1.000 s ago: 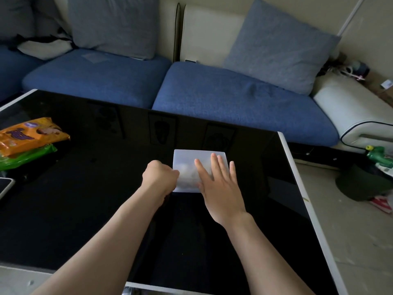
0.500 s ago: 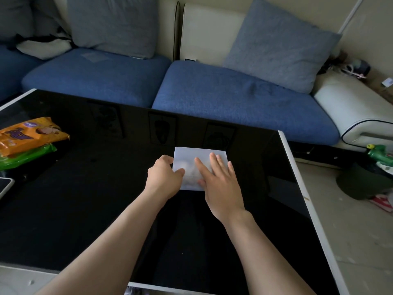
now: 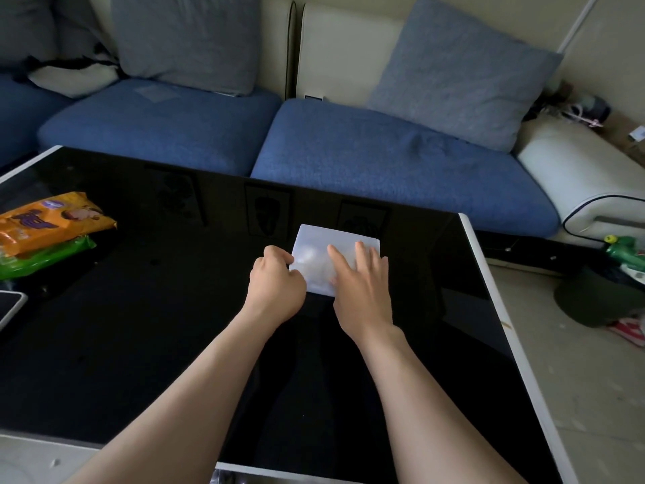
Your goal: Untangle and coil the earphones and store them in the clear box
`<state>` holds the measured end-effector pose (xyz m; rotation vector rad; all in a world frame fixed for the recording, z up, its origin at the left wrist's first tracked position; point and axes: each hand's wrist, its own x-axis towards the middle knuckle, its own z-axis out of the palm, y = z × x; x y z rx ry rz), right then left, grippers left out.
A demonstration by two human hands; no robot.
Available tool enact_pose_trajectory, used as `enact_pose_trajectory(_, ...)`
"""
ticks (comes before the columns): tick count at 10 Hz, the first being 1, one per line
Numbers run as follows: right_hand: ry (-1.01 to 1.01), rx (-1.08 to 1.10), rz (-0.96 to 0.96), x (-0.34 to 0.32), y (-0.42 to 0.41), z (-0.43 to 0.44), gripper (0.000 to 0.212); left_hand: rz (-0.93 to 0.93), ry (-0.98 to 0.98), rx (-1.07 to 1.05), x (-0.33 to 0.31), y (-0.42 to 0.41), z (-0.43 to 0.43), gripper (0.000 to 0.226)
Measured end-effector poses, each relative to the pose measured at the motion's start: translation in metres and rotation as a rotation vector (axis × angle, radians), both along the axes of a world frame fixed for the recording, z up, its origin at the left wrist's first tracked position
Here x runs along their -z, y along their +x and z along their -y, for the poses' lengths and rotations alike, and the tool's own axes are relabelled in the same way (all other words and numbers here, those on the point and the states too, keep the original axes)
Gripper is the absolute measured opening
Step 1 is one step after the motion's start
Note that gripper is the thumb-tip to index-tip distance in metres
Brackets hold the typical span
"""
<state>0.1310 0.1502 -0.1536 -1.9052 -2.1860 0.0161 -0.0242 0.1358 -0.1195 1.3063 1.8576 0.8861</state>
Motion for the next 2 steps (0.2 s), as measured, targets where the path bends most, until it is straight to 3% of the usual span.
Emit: enact_pose_trajectory(2, 0.104, -0.014, -0.221, -0.011, -0.0063, -0.0046, 0.047, 0.107, 0.036, 0.023, -0.0159, -0.0046, 0.0032, 0.02)
